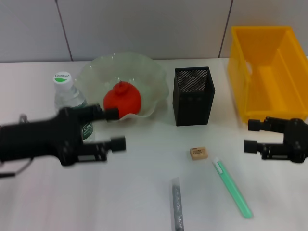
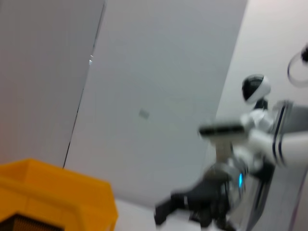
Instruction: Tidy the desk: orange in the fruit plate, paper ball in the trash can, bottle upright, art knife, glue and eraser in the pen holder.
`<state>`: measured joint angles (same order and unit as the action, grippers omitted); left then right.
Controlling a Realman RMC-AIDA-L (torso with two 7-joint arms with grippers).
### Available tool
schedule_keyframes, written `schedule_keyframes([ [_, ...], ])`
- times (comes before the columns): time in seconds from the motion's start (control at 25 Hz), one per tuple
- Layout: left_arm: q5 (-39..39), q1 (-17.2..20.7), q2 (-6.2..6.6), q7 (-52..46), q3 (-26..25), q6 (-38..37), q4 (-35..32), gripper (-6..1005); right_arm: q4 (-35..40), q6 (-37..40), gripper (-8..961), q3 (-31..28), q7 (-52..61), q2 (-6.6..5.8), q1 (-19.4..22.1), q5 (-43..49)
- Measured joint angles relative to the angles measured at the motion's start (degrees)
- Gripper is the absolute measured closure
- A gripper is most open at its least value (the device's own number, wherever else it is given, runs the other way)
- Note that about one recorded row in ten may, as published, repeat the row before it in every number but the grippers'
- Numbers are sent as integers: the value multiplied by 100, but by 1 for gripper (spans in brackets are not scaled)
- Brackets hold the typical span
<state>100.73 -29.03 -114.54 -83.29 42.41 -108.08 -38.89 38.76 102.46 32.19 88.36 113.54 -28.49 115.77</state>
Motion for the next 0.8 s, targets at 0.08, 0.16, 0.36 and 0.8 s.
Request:
schedule_keyframes([
  [0.08,0,0,0,0,0,0,0,201,104,-11,131,33,310,-23,-92,68],
  [0.16,0,0,0,0,0,0,0,201,424,-34,131,192,1208,-74,-329,324],
  [0.36,1034,385,-348,1391,88,872,278,201,1179,-65,130,811,3327,-209,-1090,1228],
  [0.8,1134,459,-338,2227,61,1353,812,201,237,-368,130,2056,5671,-263,-2970,3435],
])
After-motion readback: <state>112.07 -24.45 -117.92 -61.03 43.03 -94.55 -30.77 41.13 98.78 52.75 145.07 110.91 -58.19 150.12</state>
